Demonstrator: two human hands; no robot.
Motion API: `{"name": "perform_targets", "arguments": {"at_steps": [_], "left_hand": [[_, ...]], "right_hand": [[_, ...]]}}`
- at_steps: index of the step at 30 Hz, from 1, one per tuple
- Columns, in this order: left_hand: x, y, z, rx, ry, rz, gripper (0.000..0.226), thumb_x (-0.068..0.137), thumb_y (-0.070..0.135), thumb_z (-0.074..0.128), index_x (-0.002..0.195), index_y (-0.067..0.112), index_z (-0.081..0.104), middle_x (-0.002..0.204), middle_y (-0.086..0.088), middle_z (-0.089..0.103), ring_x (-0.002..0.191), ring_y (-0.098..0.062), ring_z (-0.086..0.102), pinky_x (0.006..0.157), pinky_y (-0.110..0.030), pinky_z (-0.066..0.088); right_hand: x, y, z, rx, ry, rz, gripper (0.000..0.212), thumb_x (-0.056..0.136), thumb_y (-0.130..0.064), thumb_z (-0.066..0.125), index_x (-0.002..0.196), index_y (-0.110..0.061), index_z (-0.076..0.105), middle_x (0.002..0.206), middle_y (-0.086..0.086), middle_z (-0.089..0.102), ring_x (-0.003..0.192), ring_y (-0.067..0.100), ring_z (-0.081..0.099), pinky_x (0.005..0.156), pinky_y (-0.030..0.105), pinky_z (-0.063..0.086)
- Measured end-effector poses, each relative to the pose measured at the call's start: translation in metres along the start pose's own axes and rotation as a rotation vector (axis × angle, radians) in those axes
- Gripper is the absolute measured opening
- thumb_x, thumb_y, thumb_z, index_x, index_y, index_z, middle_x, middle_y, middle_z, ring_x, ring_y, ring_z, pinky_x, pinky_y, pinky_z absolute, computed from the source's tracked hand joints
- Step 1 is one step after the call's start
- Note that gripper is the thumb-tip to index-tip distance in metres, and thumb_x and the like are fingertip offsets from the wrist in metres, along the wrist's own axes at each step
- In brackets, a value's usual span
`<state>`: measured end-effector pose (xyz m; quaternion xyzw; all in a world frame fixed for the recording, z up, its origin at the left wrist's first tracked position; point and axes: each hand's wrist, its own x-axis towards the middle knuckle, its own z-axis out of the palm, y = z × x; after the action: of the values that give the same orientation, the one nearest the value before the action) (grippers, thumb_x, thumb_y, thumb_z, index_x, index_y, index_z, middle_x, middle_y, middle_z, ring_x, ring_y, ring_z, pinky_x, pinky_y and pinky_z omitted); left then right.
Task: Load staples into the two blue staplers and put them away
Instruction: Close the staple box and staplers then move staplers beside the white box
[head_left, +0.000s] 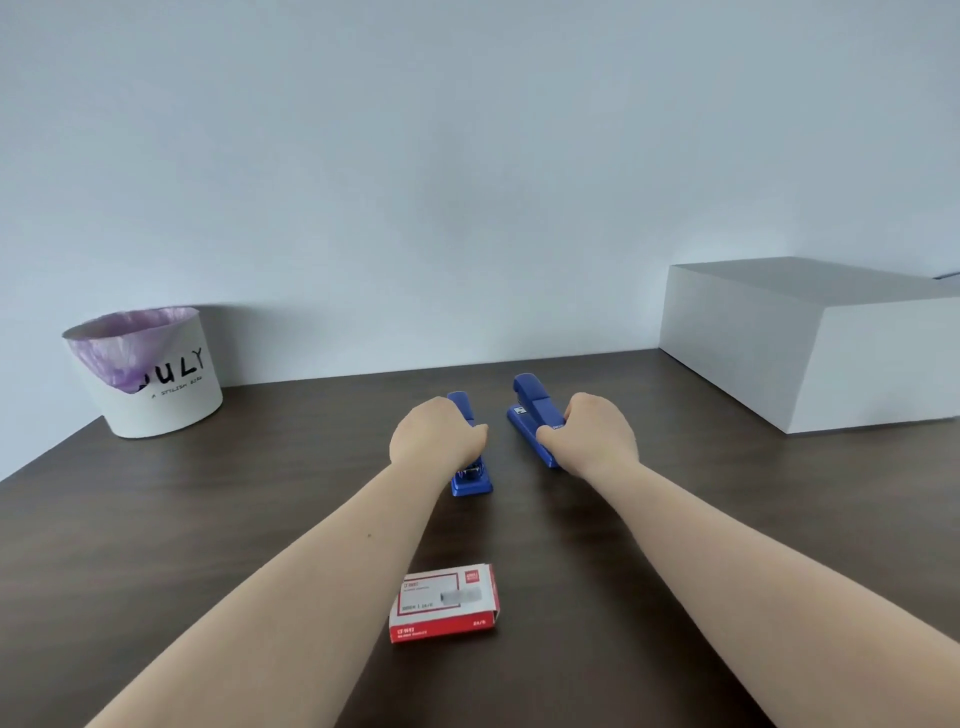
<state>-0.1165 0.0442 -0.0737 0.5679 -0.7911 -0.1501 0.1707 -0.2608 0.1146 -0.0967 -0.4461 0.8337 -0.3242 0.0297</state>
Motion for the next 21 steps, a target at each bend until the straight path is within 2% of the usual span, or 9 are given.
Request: {"name": "perform_targets", "arguments": {"at_steps": [4, 7, 10, 13, 16, 18, 21], "left_hand": [[0.025, 0.023, 0.016, -0.031, 0.019, 0.026, 0.037, 0.085, 0.029, 0.05, 0.056, 0.013, 0.035, 0.056, -0.001, 0.043, 0.053, -0.017, 0.043, 0.051, -0.026, 0.034], [0.043, 0.048, 0.027, -0.009, -0.072, 0.041, 0.042, 0.082, 0.039, 0.054, 0.055, 0.013, 0.036, 0.053, -0.001, 0.045, 0.053, -0.019, 0.046, 0.053, -0.027, 0.036], [0.06, 0.073, 0.038, 0.015, -0.152, 0.059, 0.031, 0.076, 0.023, 0.052, 0.054, 0.014, 0.032, 0.047, 0.0, 0.04, 0.045, -0.017, 0.038, 0.046, -0.023, 0.028], [0.077, 0.093, 0.054, -0.005, -0.116, 0.121, 0.028, 0.074, 0.017, 0.052, 0.056, 0.014, 0.031, 0.052, 0.001, 0.038, 0.048, -0.016, 0.035, 0.046, -0.023, 0.027], [0.092, 0.109, 0.072, -0.073, -0.05, 0.147, 0.027, 0.074, 0.024, 0.057, 0.058, 0.014, 0.038, 0.057, 0.001, 0.043, 0.052, -0.015, 0.042, 0.045, -0.024, 0.028], [0.102, 0.118, 0.081, -0.106, -0.022, 0.143, 0.022, 0.075, 0.028, 0.058, 0.067, 0.012, 0.046, 0.062, 0.0, 0.048, 0.061, -0.02, 0.049, 0.046, -0.024, 0.031], [0.117, 0.125, 0.089, -0.14, 0.009, 0.144, 0.023, 0.075, 0.03, 0.059, 0.072, 0.01, 0.048, 0.06, 0.0, 0.047, 0.068, -0.024, 0.052, 0.046, -0.025, 0.031]], "right_hand": [[0.017, 0.026, -0.01, -0.008, 0.077, 0.031, 0.02, 0.08, -0.026, 0.055, 0.078, -0.008, 0.048, 0.077, 0.007, 0.05, 0.068, 0.027, 0.048, 0.046, 0.026, 0.027], [0.037, 0.051, -0.019, -0.008, 0.132, 0.074, 0.019, 0.081, -0.022, 0.054, 0.073, -0.008, 0.046, 0.078, 0.008, 0.049, 0.065, 0.024, 0.045, 0.045, 0.026, 0.024], [0.059, 0.074, -0.028, -0.018, 0.161, 0.117, 0.029, 0.082, -0.02, 0.054, 0.06, -0.013, 0.036, 0.067, 0.004, 0.042, 0.056, 0.018, 0.037, 0.044, 0.026, 0.021], [0.08, 0.092, -0.036, -0.016, 0.205, 0.144, 0.02, 0.082, -0.018, 0.054, 0.068, -0.009, 0.044, 0.072, 0.007, 0.047, 0.061, 0.021, 0.042, 0.044, 0.026, 0.023], [0.097, 0.105, -0.039, -0.018, 0.235, 0.147, 0.017, 0.083, -0.017, 0.055, 0.074, -0.006, 0.046, 0.076, 0.01, 0.049, 0.065, 0.026, 0.044, 0.044, 0.026, 0.022], [0.106, 0.111, -0.039, -0.022, 0.237, 0.149, 0.016, 0.084, -0.018, 0.055, 0.076, -0.006, 0.047, 0.076, 0.01, 0.049, 0.065, 0.026, 0.045, 0.044, 0.025, 0.022], [0.12, 0.118, -0.035, -0.03, 0.253, 0.144, 0.016, 0.084, -0.018, 0.054, 0.077, -0.005, 0.047, 0.078, 0.011, 0.049, 0.066, 0.026, 0.045, 0.044, 0.025, 0.023]]}}
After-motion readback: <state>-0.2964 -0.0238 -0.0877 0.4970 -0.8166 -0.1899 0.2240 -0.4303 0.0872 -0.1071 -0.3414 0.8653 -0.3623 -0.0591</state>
